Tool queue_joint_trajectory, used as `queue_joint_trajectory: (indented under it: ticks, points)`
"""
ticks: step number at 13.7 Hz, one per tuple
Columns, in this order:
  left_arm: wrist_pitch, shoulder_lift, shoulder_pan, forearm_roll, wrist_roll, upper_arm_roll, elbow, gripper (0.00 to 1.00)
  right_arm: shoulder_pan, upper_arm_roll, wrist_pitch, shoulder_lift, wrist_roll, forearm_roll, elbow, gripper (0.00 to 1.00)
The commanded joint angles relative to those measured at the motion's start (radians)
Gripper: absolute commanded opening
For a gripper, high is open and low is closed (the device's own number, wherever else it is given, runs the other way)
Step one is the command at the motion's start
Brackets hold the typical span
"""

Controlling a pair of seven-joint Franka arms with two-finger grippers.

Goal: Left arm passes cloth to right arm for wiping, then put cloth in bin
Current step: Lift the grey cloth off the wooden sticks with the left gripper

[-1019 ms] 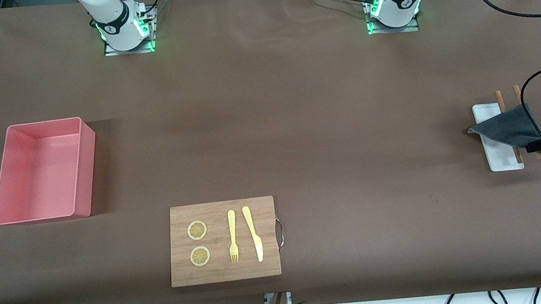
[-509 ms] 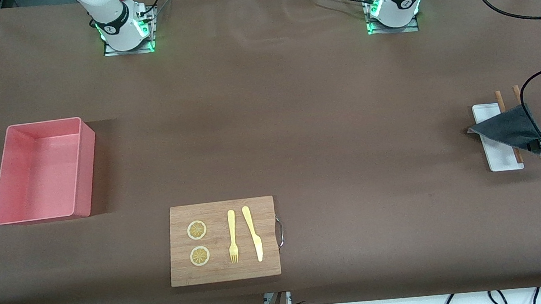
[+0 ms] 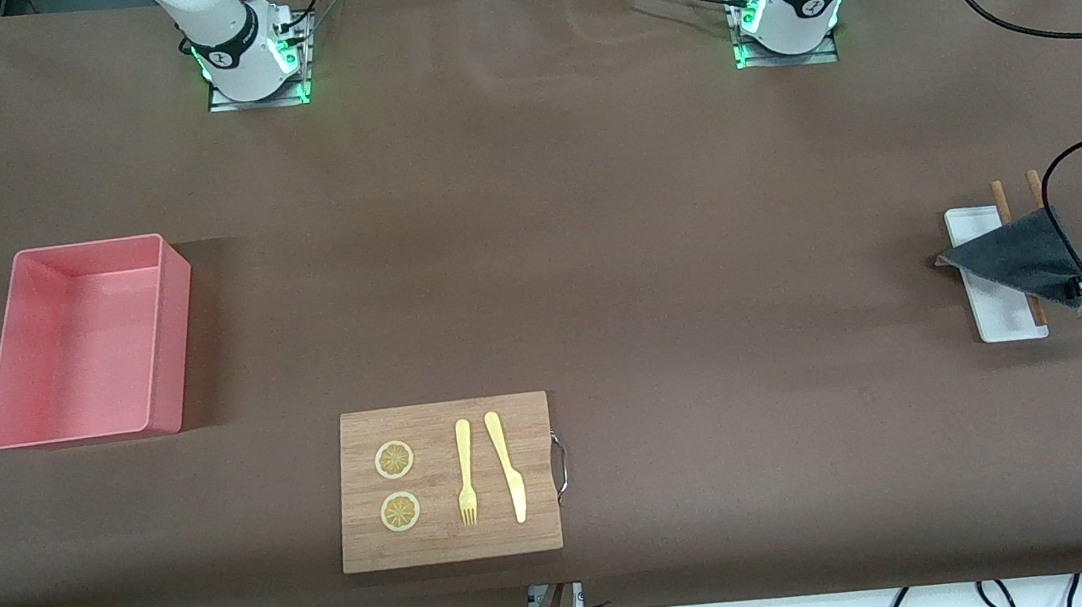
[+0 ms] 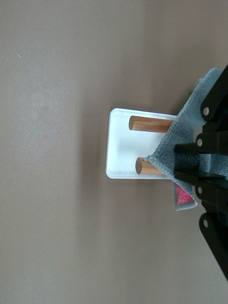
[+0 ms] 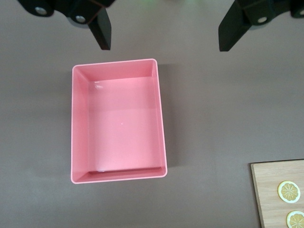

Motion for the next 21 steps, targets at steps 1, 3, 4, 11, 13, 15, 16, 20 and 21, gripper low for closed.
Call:
queue_joint_trajectory:
  ticks: [1, 3, 4, 11, 13, 15, 16, 20, 21]
  points:
    - [-0.008, -0.001, 0.007, 0.021, 0.022, -0.006, 0.001, 0.21, -0.009, -0.001, 0.005, -0.004, -0.012, 0.02, -0.002, 1.0]
    - [-0.008, 0.011, 0.008, 0.02, 0.02, -0.006, 0.001, 0.22, -0.008, -0.001, 0.003, 0.001, -0.012, 0.023, -0.002, 1.0]
    - [-0.008, 0.011, 0.008, 0.02, 0.02, -0.006, 0.001, 0.22, -0.008, -0.001, 0.005, 0.001, -0.012, 0.023, -0.002, 1.0]
    - [-0.008, 0.019, 0.01, 0.021, 0.018, -0.006, 0.003, 0.22, -0.002, 0.002, 0.002, 0.015, -0.01, 0.023, -0.004, 1.0]
    - [-0.008, 0.019, 0.01, 0.021, 0.018, -0.006, 0.003, 0.16, 0.0, 0.002, 0.0, 0.016, -0.01, 0.023, -0.004, 1.0]
    - [-0.012, 0.021, 0.01, 0.021, 0.018, -0.006, 0.001, 0.08, 0.001, 0.002, -0.001, 0.016, -0.012, 0.023, -0.004, 1.0]
    - [-0.015, 0.021, 0.011, 0.021, 0.025, -0.008, 0.001, 0.08, 0.001, 0.002, -0.003, 0.016, -0.012, 0.023, -0.004, 1.0]
    - [-0.017, 0.019, 0.008, 0.021, 0.023, -0.008, 0.003, 0.07, 0.004, 0.006, -0.006, 0.015, -0.016, 0.02, -0.004, 1.0]
    - [-0.017, 0.017, 0.005, 0.021, 0.022, -0.006, 0.003, 0.07, 0.004, 0.009, -0.006, 0.015, -0.015, 0.02, -0.004, 1.0]
